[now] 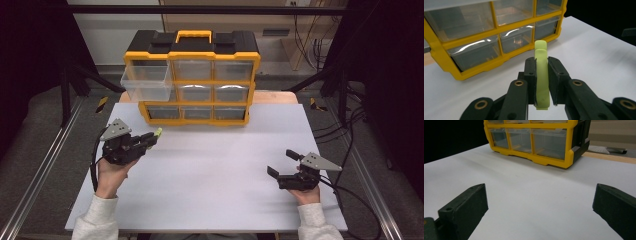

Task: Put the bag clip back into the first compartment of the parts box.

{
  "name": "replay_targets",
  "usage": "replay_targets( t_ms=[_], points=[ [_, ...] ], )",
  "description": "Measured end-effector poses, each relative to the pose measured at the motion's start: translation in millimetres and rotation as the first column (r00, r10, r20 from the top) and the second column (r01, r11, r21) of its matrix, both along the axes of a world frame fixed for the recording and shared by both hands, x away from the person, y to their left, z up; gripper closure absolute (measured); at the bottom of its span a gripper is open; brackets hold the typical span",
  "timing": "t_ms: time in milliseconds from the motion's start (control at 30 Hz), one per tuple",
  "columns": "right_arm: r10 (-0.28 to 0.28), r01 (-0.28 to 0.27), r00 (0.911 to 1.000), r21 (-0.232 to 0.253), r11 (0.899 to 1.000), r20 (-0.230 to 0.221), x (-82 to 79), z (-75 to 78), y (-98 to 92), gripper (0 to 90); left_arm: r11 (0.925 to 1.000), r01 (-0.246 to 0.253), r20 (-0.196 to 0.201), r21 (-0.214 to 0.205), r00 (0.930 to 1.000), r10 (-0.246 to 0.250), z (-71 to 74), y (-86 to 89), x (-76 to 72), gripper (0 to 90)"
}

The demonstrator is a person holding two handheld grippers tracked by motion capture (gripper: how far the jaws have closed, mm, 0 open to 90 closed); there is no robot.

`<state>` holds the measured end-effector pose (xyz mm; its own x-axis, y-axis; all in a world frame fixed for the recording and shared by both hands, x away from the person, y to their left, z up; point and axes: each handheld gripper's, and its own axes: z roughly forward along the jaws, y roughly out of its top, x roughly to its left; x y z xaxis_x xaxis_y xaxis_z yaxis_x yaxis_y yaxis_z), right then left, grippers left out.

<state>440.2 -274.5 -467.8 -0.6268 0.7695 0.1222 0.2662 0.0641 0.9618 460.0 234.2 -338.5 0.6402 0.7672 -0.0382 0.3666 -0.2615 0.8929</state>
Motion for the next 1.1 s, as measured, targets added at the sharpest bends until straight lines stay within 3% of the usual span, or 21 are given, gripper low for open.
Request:
replay_targets(
  t_ms=[433, 800, 1100],
  points=[
    [-0.001, 0.001, 1.0, 0.001, 1.0, -0.001, -0.1, 0.0, -0.1, 0.4, 0.9994, -0.008, 0.025, -0.034, 0.9997, 0.009, 14.8, 9.2, 1.5, 77.0],
    [-0.001, 0.001, 1.0, -0.001, 1.0, 0.0, -0.1, 0.1, -0.2, 0.4, 0.998, -0.015, 0.061, -0.062, 0.998, 0.019, 36.5, 14.5, 5.8, 77.0],
    [-0.001, 0.001, 1.0, 0.001, 1.0, 0.0, -0.2, 0.2, -0.2, 0.4, 0.9981, -0.02, 0.084, -0.058, 0.9961, 0.025, 52.5, 15.8, 10.6, 77.0]
  ],
)
